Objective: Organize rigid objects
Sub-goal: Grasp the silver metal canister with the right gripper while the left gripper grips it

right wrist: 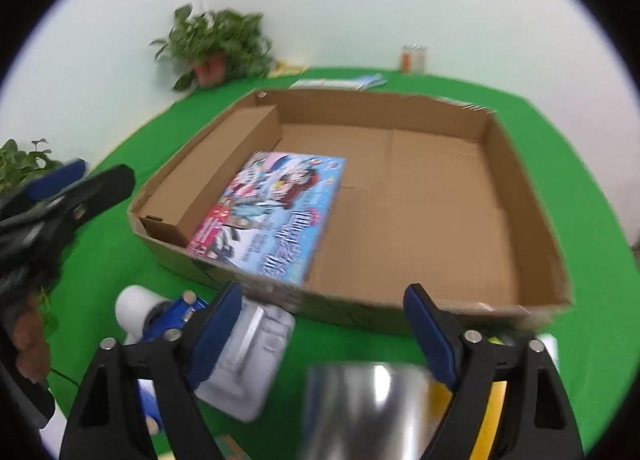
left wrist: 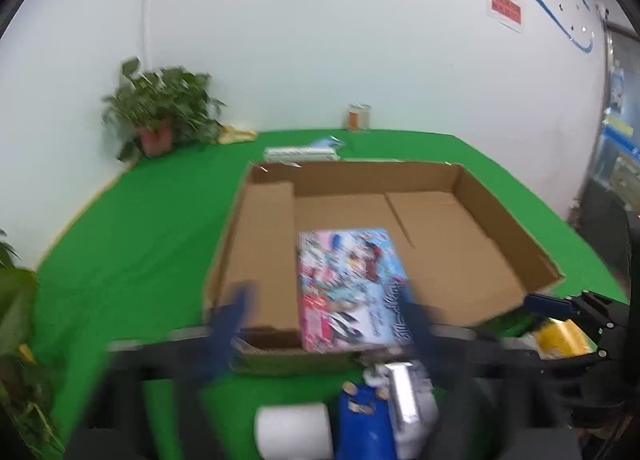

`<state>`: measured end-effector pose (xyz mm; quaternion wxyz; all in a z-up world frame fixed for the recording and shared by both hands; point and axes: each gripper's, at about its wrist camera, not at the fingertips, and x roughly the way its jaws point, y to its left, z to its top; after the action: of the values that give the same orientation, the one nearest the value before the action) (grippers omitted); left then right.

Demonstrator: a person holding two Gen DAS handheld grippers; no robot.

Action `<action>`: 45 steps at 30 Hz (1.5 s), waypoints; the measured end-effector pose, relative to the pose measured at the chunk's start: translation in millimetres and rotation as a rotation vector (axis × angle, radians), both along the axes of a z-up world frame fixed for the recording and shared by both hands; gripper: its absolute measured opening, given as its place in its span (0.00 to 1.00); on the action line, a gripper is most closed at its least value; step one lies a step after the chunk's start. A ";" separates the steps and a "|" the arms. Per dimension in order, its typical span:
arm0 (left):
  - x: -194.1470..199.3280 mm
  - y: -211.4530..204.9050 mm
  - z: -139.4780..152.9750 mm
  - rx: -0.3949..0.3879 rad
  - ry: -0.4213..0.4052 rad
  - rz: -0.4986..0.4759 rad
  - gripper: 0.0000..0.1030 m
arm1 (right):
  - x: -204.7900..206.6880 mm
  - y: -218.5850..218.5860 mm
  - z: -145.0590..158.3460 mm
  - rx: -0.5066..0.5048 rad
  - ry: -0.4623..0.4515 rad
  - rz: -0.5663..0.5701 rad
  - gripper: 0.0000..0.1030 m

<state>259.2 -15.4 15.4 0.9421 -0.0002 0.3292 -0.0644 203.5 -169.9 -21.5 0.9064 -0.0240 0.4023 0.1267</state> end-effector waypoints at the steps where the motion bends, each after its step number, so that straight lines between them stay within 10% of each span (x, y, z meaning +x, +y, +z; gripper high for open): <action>1: -2.7 -0.5 -2.9 -0.021 0.047 -0.013 0.01 | -7.6 -6.5 3.1 -0.010 -0.020 -0.032 0.47; 3: -15.6 0.6 -1.5 -0.055 0.043 0.008 0.01 | -18.0 -14.8 10.0 -0.009 -0.042 -0.071 0.37; 5: -30.4 -3.0 5.2 -0.060 0.002 0.010 0.09 | -33.2 -21.7 19.2 0.021 -0.076 -0.059 0.51; 7: -41.7 -9.4 11.1 -0.048 -0.020 0.020 0.98 | -51.9 -26.9 27.3 0.021 -0.132 -0.067 0.93; 14: -71.8 -16.0 9.6 -0.117 -0.017 0.012 1.00 | -86.8 -46.0 27.3 0.098 -0.138 -0.073 1.00; 22: -103.0 -30.0 -10.1 -0.136 0.070 -0.063 1.00 | -115.5 -63.3 -8.8 0.238 0.069 -0.035 1.00; 33: -137.2 -53.1 -27.6 -0.225 0.137 -0.171 0.99 | -126.3 -69.1 -47.8 0.281 0.222 -0.070 0.81; 45: -176.5 -85.9 -65.5 -0.472 0.396 -0.443 0.99 | -222.6 -65.1 -42.7 0.048 0.147 0.090 0.82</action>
<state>82.7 -101.2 -50.1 0.7975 -0.1583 0.4732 -0.3392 -19.1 -235.0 -64.2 0.8680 -0.0111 0.4633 0.1785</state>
